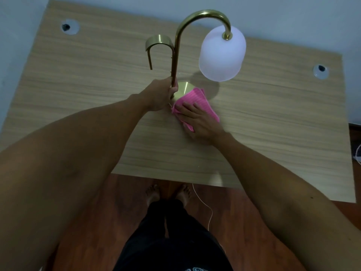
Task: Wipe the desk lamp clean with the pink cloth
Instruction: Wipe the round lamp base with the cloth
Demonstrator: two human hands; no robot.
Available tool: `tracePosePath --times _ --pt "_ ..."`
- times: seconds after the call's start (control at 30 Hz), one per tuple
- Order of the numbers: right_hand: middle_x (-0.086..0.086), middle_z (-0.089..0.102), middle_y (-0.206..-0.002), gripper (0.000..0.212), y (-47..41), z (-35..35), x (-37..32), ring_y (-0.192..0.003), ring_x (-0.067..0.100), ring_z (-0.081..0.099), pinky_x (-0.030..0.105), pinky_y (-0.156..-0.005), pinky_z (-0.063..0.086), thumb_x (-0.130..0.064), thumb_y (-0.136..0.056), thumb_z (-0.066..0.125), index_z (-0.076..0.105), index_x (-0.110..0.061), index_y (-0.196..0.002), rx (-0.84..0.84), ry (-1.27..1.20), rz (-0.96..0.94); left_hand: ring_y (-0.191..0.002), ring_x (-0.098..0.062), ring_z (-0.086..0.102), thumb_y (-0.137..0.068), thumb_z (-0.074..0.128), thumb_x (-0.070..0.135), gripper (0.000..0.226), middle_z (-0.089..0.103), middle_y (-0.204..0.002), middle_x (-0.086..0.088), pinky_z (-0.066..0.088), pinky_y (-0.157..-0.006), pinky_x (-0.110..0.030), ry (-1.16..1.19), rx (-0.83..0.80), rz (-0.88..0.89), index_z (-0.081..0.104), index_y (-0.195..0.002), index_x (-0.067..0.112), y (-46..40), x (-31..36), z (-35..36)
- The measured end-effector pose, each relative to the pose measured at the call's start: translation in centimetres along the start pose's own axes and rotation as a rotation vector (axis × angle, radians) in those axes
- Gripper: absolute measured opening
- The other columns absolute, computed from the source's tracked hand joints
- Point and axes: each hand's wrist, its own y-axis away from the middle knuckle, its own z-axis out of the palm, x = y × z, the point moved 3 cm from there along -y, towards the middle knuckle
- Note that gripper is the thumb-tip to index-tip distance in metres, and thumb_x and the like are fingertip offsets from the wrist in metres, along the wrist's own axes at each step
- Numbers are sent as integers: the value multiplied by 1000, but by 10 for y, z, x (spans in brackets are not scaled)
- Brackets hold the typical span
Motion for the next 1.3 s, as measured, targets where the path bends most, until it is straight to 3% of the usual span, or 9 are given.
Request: tracePosePath --times 0.2,0.43,0.63,0.73,0.93,1.03,1.13,1.2,1.3 --pt "12 48 -160 49 33 -32 30 -151 26 41 41 -127 25 -24 -105 42 55 -7 -150 16 -82 54 -95 -29 65 -106 43 24 22 68 -103 -13 50 -81 -37 13 -18 -12 57 -113 9 0 0 -2" --pt "1 67 -104 50 -10 -61 55 -88 22 64 49 -81 56 -42 -93 43 58 -29 -139 428 -967 959 -94 -26 64 -106 43 26 18 68 -103 -9 49 -79 -35 7 -23 -30 56 -111 15 -1 -2 0" --pt "6 37 -162 53 -41 -34 -5 -131 16 46 14 -102 40 -32 -108 36 37 -32 -161 340 -1037 940 -91 -20 62 -106 43 26 17 65 -102 -7 42 -66 -22 32 9 -27 55 -113 16 -2 -4 1" --pt "5 9 -175 60 -45 -12 -24 -161 25 10 39 -126 24 -29 -108 39 24 -22 -166 333 -941 1036 -93 -19 61 -107 43 25 24 63 -102 -5 42 -76 -27 20 23 -18 56 -120 10 -1 -1 2" --pt "31 -9 -170 77 -53 7 -82 -157 51 -8 67 -119 30 4 -95 52 14 5 -162 322 -753 1033 -91 -19 61 -107 42 25 21 64 -101 -5 49 -80 -32 8 -12 -25 56 -116 13 -1 -2 1" --pt "12 -5 -174 85 -43 4 -99 -152 52 24 67 -107 46 -6 -94 49 7 -14 -167 307 -953 1003 -91 -21 61 -106 42 25 19 64 -99 -6 45 -77 -31 -11 -22 -27 56 -114 14 -2 -3 0" --pt "19 67 -116 47 -21 -16 -105 -72 28 70 46 -61 59 -18 -107 42 47 -13 -153 419 -1239 998 -93 -22 62 -106 42 25 18 64 -101 -6 45 -78 -32 -5 -35 -29 55 -112 15 -1 -3 0" --pt "5 65 -76 33 -8 -40 -95 -55 10 63 36 -55 53 -24 -111 42 72 -10 -108 631 -1395 1122 -93 -23 62 -106 42 25 19 64 -100 -6 44 -78 -32 -15 -37 -23 55 -113 14 -1 -2 -1" --pt "-1 53 -65 30 4 -63 -52 -59 16 56 32 -53 44 -30 -98 47 57 -20 -72 1052 -1331 1287 -93 -22 59 -106 42 26 21 63 -101 -5 39 -78 -31 -30 -28 -34 56 -116 14 -1 -3 -2"
